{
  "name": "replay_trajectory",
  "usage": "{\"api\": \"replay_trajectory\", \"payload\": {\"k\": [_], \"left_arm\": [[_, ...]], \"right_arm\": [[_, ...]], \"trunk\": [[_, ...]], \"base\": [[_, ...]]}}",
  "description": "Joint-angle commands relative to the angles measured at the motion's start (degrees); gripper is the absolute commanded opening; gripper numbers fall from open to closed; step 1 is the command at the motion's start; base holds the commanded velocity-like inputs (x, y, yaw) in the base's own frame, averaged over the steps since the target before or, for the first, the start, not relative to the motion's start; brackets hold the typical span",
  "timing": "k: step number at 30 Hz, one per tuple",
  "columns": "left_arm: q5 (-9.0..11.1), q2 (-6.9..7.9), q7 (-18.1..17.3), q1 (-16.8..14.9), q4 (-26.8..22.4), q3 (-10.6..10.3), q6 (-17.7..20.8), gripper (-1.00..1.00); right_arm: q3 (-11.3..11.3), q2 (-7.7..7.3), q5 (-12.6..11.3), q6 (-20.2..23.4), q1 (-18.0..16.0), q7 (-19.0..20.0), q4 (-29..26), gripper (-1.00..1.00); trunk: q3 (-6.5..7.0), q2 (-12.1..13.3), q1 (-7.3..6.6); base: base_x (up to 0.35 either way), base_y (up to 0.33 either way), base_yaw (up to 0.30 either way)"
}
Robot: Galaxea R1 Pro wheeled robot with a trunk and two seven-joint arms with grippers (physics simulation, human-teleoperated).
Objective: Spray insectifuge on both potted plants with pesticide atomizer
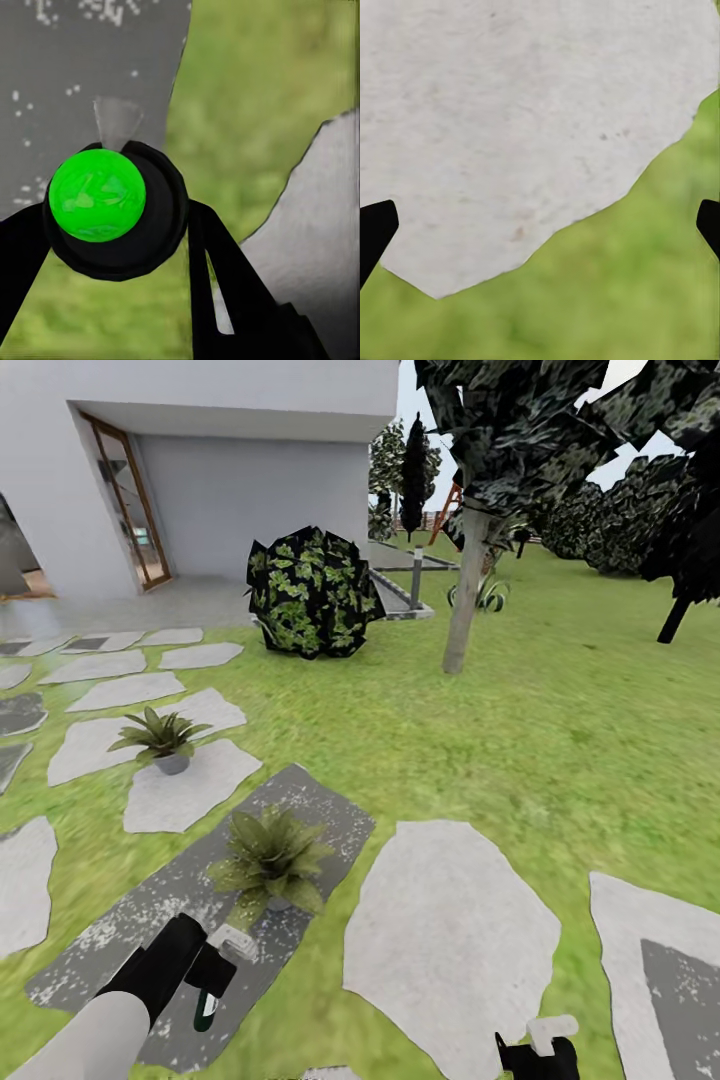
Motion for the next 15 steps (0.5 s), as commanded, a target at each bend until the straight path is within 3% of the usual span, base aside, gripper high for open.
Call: {"api": "replay_trajectory", "payload": {"k": [1,4,9,15], "left_arm": [[-0.59,-0.08,-0.55,-0.03,-0.09,0.34,0.15,-1.0],[-0.49,-0.16,-0.55,-0.05,-0.34,0.42,0.17,-1.0],[0.58,-0.17,-0.55,-0.09,-1.51,0.52,0.25,-1.0],[1.29,-0.14,-0.55,-0.08,-1.64,0.44,0.22,-1.0]], "right_arm": [[-0.48,0.0,0.36,-0.24,-0.05,0.2,0.05,1.0],[-0.48,-0.03,0.38,-0.24,-0.02,0.19,0.05,1.0],[-0.5,-0.02,0.36,-0.24,-0.02,0.19,0.05,1.0],[-0.51,-0.02,0.35,-0.24,-0.02,0.19,0.05,1.0]], "trunk": [[-0.05,-0.02,-0.01],[-0.05,-0.02,-0.01],[-0.05,-0.02,-0.01],[-0.05,-0.02,-0.01]], "base": [[0.0,-0.235,0.275],[0.0,-0.235,0.197],[0.151,-0.219,0.022],[0.137,-0.041,0.001]]}}
